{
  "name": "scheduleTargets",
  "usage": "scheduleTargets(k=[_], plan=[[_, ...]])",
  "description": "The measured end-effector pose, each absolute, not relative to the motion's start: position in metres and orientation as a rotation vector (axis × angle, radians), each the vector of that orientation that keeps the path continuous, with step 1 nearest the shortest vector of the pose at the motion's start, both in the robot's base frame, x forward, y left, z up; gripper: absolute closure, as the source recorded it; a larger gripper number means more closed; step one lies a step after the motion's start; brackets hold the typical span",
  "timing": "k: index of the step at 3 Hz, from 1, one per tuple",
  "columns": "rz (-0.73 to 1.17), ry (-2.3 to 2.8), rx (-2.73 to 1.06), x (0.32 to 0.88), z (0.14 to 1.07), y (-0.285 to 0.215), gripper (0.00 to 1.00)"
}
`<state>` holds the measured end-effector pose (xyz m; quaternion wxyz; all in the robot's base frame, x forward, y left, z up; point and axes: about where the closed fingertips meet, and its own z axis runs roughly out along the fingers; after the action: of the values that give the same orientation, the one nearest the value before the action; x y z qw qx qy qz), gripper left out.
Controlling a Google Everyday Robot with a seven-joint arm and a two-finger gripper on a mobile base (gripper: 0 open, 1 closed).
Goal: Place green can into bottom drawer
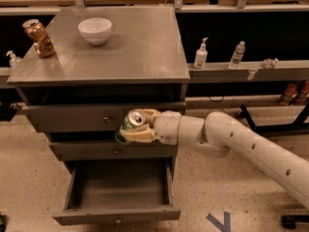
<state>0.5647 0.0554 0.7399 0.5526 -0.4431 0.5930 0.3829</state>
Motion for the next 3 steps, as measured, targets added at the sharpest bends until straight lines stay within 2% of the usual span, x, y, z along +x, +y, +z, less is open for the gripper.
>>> scheduleTargets(k=[2, 3], plan=[[0.846, 1.564, -1.205, 0.586, 0.538, 0.021, 1.00], [0.801, 1.644, -1.231, 0.590, 0.497, 0.013, 1.00]])
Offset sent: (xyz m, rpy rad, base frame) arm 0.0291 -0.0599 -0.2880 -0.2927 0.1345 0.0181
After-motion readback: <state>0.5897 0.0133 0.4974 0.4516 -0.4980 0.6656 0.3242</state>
